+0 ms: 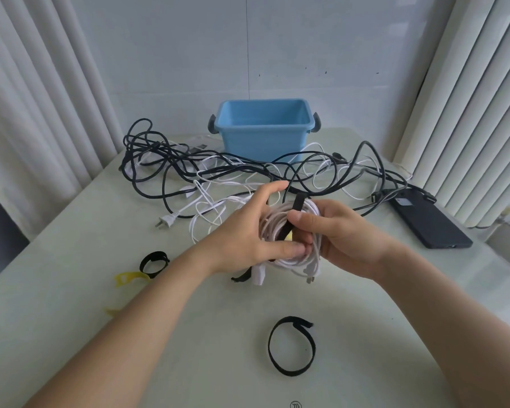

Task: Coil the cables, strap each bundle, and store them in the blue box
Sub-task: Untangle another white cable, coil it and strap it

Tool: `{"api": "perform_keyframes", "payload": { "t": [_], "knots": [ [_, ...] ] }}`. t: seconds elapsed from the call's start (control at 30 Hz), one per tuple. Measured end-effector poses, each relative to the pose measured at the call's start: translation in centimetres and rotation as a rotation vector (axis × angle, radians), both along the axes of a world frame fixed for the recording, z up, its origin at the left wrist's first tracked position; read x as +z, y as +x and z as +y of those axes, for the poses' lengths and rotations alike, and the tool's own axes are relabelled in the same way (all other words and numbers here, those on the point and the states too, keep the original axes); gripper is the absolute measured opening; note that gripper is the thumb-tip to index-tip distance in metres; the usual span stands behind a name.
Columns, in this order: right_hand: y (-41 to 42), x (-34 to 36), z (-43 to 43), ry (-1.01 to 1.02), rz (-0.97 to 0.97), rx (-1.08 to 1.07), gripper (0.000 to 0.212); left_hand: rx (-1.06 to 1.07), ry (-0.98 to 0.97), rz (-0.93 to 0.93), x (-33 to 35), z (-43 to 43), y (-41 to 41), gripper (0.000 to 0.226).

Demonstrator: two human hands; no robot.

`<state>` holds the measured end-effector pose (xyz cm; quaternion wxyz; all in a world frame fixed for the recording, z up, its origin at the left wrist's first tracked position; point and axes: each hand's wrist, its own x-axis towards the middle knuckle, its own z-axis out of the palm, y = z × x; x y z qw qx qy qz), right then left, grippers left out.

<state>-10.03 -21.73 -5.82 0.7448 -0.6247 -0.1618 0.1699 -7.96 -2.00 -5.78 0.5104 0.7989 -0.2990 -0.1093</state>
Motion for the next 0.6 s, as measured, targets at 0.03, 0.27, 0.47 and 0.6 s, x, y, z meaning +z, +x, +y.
{"api": "perform_keyframes", "payload": {
  "t": [0.03,0.27,0.47,0.6],
  "knots": [
    [0.0,0.1,-0.1,0.007,0.006,0.020,0.049,0.013,-0.035,0.008,0.1,-0.1,0.0,0.090],
    [-0.3,0.4,-0.4,-0.027,0.003,0.033,0.026,0.002,-0.175,0.052,0.4,-0.3,-0.7,0.063],
    [-0.2,0.4,-0.1,-0.119,-0.114,-0.061,0.037,0.110,-0.154,-0.145,0.1,-1.1,-0.7,0.060],
    [-0.3,0.5,-0.1,-0.079,-0.137,-0.083,0.037,0.094,-0.219,-0.095,0.3,-1.1,-0.7,0.057]
  ]
}}
